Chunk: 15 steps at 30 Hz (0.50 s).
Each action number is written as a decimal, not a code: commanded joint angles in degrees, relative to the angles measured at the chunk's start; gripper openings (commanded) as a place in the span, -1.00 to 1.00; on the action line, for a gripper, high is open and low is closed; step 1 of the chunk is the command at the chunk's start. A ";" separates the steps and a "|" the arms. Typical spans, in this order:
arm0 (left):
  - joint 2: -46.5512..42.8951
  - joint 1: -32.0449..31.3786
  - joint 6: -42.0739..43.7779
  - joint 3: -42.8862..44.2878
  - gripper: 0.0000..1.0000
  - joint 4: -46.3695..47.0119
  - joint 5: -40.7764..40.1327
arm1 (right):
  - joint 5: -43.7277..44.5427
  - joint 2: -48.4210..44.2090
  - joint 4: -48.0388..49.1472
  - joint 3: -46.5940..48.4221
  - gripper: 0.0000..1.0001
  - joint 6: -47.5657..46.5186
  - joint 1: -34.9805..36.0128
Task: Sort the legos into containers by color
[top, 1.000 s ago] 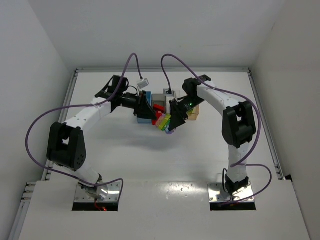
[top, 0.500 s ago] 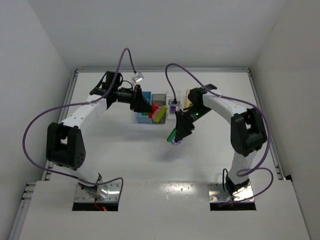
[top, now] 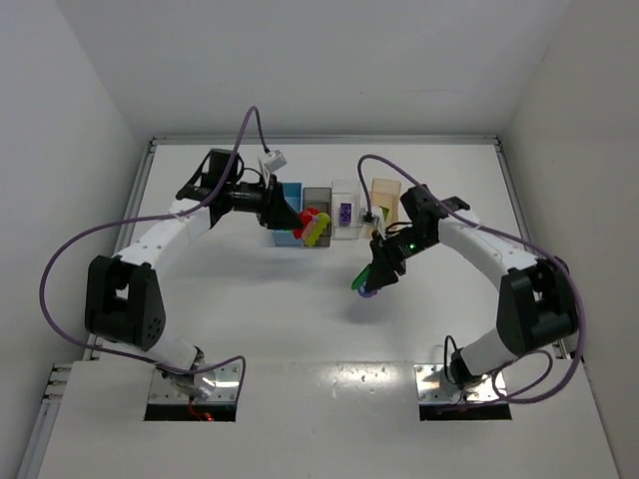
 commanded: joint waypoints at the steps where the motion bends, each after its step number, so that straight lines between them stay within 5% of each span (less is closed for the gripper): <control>1: -7.39 -1.70 0.33 -4.40 -0.75 1.82 -6.94 | 9.35 -7.27 19.05 -5.69 -0.89 14.62 0.02; 11: -15.23 -14.97 0.86 -21.45 -0.75 1.82 -24.96 | 10.87 -13.00 18.72 -3.77 -0.89 15.16 0.02; 15: -13.74 -18.58 -0.71 -23.57 -0.70 3.40 -38.02 | 12.97 -14.14 19.33 -3.77 -0.89 16.22 -0.50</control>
